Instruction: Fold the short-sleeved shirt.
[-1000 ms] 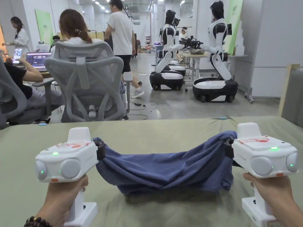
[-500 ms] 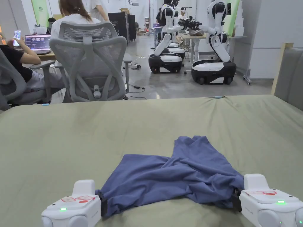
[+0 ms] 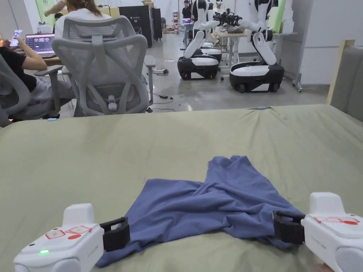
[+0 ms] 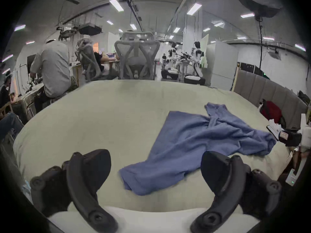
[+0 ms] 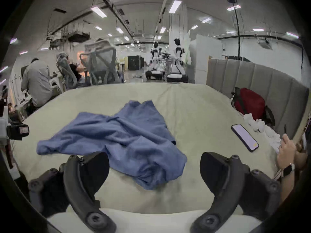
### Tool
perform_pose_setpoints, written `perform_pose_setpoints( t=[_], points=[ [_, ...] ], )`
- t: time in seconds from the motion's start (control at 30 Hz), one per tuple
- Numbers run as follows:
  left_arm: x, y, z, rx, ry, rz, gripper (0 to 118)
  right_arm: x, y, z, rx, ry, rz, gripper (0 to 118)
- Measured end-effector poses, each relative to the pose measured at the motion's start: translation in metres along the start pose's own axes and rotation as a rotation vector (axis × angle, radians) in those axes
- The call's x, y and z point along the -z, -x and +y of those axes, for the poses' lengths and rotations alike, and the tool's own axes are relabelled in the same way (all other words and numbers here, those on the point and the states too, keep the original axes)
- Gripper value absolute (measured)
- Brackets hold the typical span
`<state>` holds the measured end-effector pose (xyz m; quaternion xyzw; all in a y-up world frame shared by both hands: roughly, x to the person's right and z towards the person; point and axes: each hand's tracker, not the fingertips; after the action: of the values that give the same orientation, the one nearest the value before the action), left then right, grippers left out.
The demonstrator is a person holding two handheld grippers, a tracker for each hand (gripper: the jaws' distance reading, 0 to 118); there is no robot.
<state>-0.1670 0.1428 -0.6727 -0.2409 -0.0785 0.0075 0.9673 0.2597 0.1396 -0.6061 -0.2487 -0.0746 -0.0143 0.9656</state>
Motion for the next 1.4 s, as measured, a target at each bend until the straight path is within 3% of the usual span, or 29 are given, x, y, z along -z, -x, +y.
perform_pose_setpoints(
  t=[0.07,0.1,0.13,0.17,0.43,0.47,0.5,0.53,0.57,0.6,0.67,0.77,0.83,0.87,0.9,0.93,1.23,1.4],
  points=[
    [-0.009,0.000,0.003,-0.005,-0.017,0.006,43,-0.001,0.003,0.005,-0.023,-0.029,0.017,86],
    [-0.010,-0.001,0.004,-0.003,-0.022,0.016,13,-0.002,0.005,0.007,-0.031,-0.031,0.019,64],
    [-0.007,-0.001,0.004,0.002,-0.021,0.040,0,-0.002,0.009,0.008,-0.042,-0.037,0.021,21],
    [-0.004,-0.002,0.002,0.009,-0.023,0.064,0,-0.005,0.013,0.009,-0.049,-0.047,0.021,0],
    [0.039,0.016,-0.011,-0.034,0.095,0.142,0,0.004,0.019,0.007,-0.048,-0.027,0.050,0],
    [0.046,0.019,-0.014,-0.043,0.138,0.150,13,0.010,0.021,0.006,-0.047,-0.020,0.059,0],
    [0.053,0.022,-0.015,-0.059,0.178,0.150,39,0.010,0.022,0.006,-0.048,-0.016,0.065,0],
    [0.057,0.021,-0.018,-0.076,0.211,0.154,79,0.011,0.022,0.006,-0.050,-0.017,0.067,0],
    [0.064,0.024,-0.022,-0.109,0.233,0.161,98,0.011,0.023,0.006,-0.052,-0.018,0.068,0],
    [0.065,0.024,-0.024,-0.108,0.222,0.171,104,0.012,0.025,0.006,-0.054,-0.017,0.070,0],
    [0.072,0.025,-0.029,-0.093,0.227,0.178,92,0.011,0.025,0.005,-0.055,-0.016,0.074,0],
    [0.077,0.022,-0.040,-0.084,0.304,0.219,87,0.009,0.028,0.004,-0.063,-0.011,0.075,0],
    [0.072,0.019,-0.046,-0.100,0.297,0.195,74,0.009,0.027,0.003,-0.064,-0.009,0.075,0],
    [0.064,0.015,-0.043,-0.080,0.256,0.198,53,0.008,0.028,0.003,-0.064,-0.009,0.074,0],
    [0.058,0.012,-0.040,-0.068,0.234,0.182,13,0.008,0.028,0.003,-0.064,-0.008,0.074,0],
    [0.056,0.014,-0.037,-0.100,0.206,0.136,4,0.008,0.028,0.003,-0.066,-0.007,0.075,0],
    [0.047,0.020,-0.020,-0.087,0.082,0.066,4,0.017,0.019,0.030,-0.071,-0.032,0.066,0],
    [0.051,0.010,0.004,-0.019,0.048,0.025,4,0.060,0.001,0.076,-0.091,-0.038,0.080,0]
  ],
)
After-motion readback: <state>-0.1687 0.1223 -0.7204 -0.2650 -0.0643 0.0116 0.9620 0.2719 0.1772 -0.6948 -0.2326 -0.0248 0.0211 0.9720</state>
